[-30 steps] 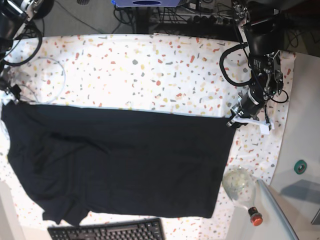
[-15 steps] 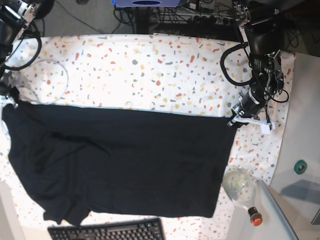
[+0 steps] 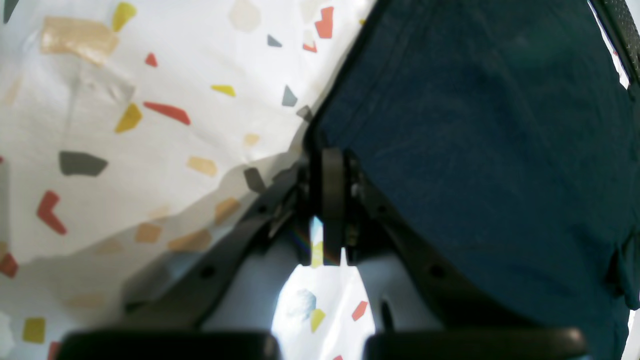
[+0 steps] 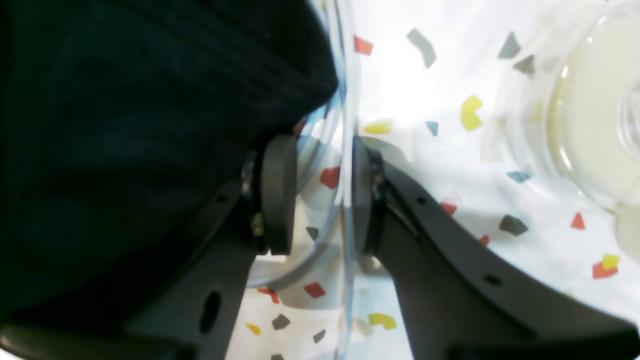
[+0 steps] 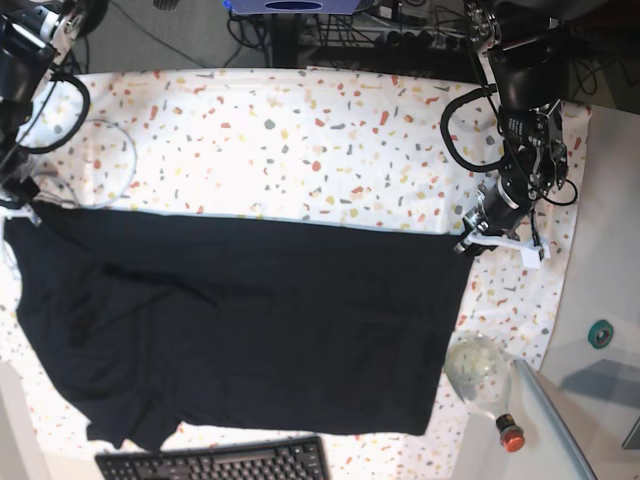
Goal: Layout the t-shirt on the table in an organized manner, then fold the t-shirt properly
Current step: 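Hold the shirt edges with both grippers and pull them taut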
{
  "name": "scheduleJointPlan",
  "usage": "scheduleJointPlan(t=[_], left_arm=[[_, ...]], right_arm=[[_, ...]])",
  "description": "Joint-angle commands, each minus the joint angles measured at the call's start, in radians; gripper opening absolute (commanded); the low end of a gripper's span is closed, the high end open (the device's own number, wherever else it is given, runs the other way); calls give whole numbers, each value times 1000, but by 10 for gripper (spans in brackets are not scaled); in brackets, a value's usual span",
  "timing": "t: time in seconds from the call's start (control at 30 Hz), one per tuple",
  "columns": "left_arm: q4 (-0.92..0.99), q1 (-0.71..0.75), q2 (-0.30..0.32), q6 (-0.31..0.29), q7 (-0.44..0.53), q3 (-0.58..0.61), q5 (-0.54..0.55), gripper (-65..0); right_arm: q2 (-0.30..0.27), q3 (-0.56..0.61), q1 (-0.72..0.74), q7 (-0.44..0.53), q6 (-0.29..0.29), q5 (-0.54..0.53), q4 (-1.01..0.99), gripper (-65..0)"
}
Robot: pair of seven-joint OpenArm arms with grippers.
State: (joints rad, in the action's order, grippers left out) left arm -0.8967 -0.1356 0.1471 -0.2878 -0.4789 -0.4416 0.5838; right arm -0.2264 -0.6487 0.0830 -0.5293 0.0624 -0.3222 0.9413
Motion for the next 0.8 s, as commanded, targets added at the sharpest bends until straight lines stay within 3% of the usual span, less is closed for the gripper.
scheduleJointPlan(t=[0.0,0.13,0.33,0.4,0.47,0.67,0.77], left_arm=[[-14,-14,12,-4,12,-1,5,-650],[-14,-14,12,-4,12,-1,5,-650],[-14,-14,12,-4,12,-1,5,-650],[-14,-14,12,-4,12,-1,5,-650],[-14,-14,12,-4,12,-1,5,-650],[-14,-14,12,-4,12,-1,5,-650],[-14,-14,12,-4,12,-1,5,-650]], right_arm=[[3,31,-2,-45,44,36,-17,-455],[3,85,28,-53,89,44,-69,-455],[-6,86,67,-59,89,48,-195,-470],[-6,86,67,-65,89,48,-204,-528],[-6,86,64,-67,89,48,-207,-636],[-6,86,44,-67,89,48,-207,-650],[-34,86,28,-59,89,48,-199,-650]])
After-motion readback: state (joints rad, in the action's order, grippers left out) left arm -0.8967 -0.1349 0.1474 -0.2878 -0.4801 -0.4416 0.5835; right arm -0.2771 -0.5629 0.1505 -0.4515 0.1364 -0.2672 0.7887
